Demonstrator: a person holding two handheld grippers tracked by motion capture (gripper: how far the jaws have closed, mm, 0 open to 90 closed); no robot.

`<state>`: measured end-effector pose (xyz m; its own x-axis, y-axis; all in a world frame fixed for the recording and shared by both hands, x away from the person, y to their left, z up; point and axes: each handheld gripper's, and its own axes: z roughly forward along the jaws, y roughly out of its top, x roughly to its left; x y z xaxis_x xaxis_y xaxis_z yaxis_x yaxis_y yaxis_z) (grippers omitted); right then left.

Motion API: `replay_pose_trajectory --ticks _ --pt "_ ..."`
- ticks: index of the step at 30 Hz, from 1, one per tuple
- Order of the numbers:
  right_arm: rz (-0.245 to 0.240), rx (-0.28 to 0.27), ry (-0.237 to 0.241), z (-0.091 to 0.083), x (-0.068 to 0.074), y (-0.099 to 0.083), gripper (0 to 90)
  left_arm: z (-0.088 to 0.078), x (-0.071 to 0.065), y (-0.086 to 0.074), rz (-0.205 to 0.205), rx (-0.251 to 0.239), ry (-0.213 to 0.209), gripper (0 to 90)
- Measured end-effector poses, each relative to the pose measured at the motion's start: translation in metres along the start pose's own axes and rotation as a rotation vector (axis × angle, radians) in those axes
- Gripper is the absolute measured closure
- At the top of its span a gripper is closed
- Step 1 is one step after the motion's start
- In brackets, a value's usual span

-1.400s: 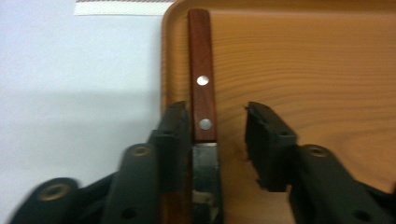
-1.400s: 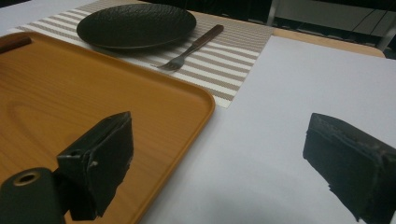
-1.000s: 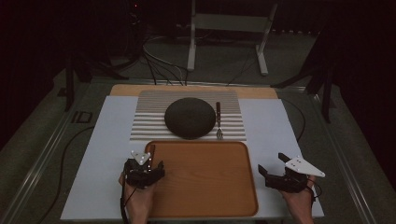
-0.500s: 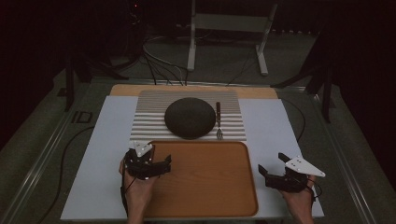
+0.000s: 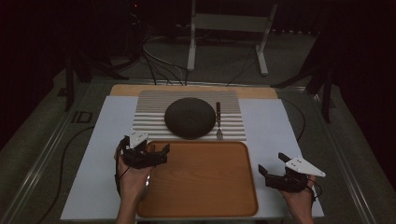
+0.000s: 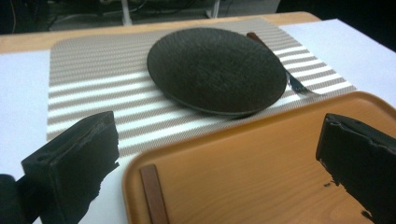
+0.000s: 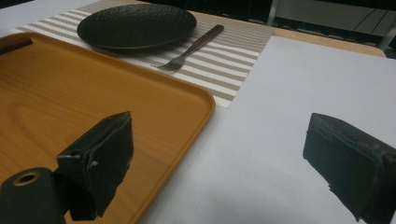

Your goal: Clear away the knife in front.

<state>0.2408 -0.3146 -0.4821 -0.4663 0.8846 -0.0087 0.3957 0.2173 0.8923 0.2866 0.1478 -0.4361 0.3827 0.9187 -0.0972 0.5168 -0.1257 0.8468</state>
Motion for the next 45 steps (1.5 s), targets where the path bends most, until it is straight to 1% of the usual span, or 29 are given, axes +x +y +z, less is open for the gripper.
replay_pose_trajectory --ticks 2,5,6,8,10,14,18,21,24,25,28,29,32,33,40,45 --pt "0.0 0.0 0.0 0.0 0.0 0.0 8.6 -0.003 0.003 0.004 0.004 -0.009 -0.008 0.0" --pt "0.0 -0.001 0.0 0.0 0.0 0.0 8.6 -0.008 0.009 0.01 0.017 -0.041 -0.012 0.0" --pt "0.0 -0.001 0.0 0.0 0.0 0.0 8.6 -0.008 0.009 0.01 0.017 -0.041 -0.012 0.0" --pt "0.001 -0.002 0.002 0.0 0.0 0.0 8.6 -0.014 0.015 0.014 0.036 -0.071 -0.018 0.0" --pt "0.0 -0.003 0.003 0.0 0.0 0.0 8.6 -0.016 0.02 0.016 0.034 -0.087 -0.033 0.0" --pt "-0.001 -0.006 0.003 -0.001 0.0 0.0 8.6 -0.02 0.032 0.015 0.043 -0.116 -0.052 0.0" --pt "-0.001 -0.01 0.006 -0.001 0.0 0.0 8.6 -0.025 0.043 0.01 0.054 -0.136 -0.053 0.0" --pt "-0.005 -0.013 0.009 -0.001 0.001 0.0 8.6 -0.029 0.051 0.005 0.064 -0.154 -0.043 0.0" --pt "-0.006 -0.016 0.01 -0.002 0.001 0.0 8.6 -0.034 0.059 -0.001 0.076 -0.165 -0.021 0.0" --pt "-0.007 -0.018 0.011 -0.002 0.001 0.0 8.6 -0.035 0.061 -0.002 0.075 -0.171 -0.016 0.0" --pt "-0.008 -0.02 0.011 -0.002 0.002 0.0 8.6 -0.039 0.066 -0.006 0.083 -0.176 0.002 0.0" --pt "-0.008 -0.02 0.011 -0.002 0.002 0.0 8.6 -0.039 0.066 -0.006 0.083 -0.176 0.002 0.0" --pt "-0.014 -0.029 0.013 -0.003 0.002 0.0 8.6 -0.042 0.073 -0.01 0.079 -0.181 0.014 0.0" --pt "-0.014 -0.031 0.013 -0.003 0.002 0.001 8.6 -0.042 0.074 -0.011 0.071 -0.186 0.015 0.0" --pt "-0.015 -0.041 0.014 -0.004 0.002 0.001 8.6 -0.044 0.077 -0.015 0.074 -0.187 0.019 0.0" --pt "-0.02 -0.041 0.01 -0.004 0.001 0.002 8.6 -0.044 0.082 -0.019 0.053 -0.188 0.028 0.0"
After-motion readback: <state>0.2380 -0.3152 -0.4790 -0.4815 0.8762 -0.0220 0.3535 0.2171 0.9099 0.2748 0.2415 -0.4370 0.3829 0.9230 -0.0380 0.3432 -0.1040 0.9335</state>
